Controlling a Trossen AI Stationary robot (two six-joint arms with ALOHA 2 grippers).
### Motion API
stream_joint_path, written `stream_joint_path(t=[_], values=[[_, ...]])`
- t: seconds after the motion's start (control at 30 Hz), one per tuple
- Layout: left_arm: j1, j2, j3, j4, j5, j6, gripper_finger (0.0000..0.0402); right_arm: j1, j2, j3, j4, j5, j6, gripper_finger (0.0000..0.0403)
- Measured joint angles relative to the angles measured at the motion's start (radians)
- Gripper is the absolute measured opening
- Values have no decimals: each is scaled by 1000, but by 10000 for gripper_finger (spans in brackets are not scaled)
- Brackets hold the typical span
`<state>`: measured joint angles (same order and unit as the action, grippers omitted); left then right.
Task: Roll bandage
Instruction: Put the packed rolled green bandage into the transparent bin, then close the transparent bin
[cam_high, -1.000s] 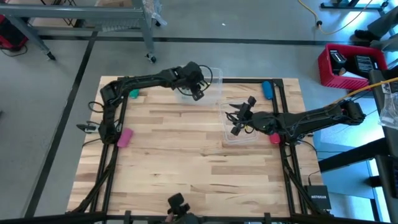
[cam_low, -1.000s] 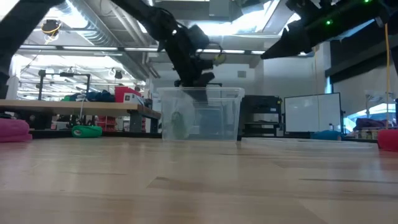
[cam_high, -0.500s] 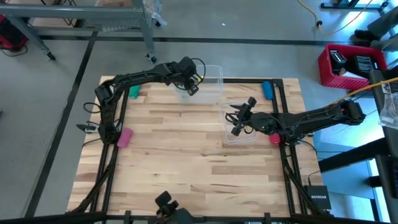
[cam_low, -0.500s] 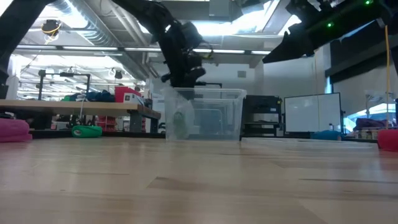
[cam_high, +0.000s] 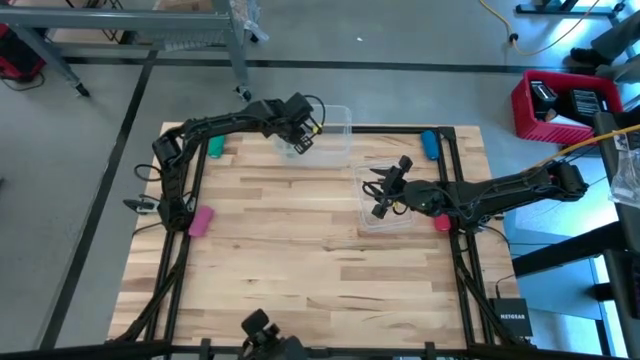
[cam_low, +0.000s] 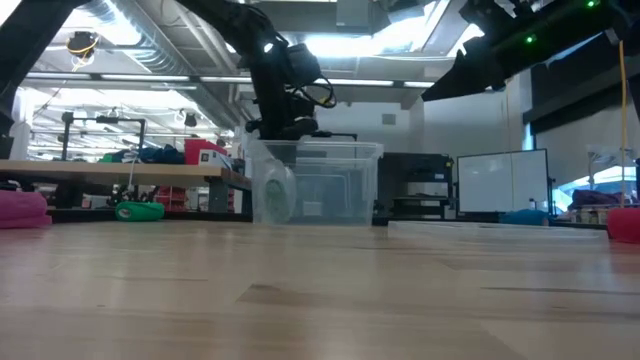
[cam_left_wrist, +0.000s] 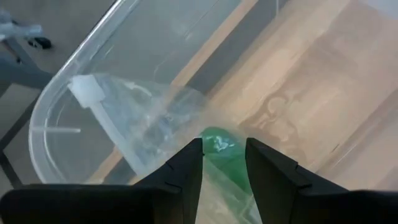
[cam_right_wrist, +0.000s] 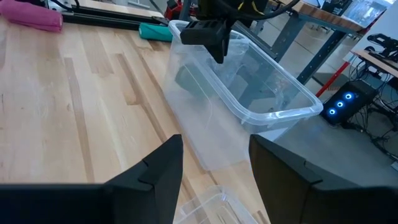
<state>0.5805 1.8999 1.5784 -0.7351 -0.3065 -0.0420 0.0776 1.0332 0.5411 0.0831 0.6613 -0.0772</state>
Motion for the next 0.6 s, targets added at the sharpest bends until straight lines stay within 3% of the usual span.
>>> stream_joint_path(t=[0.6], values=[[-38,-2,27,111,48,117,114,0,0,0,-8,0,1,186]])
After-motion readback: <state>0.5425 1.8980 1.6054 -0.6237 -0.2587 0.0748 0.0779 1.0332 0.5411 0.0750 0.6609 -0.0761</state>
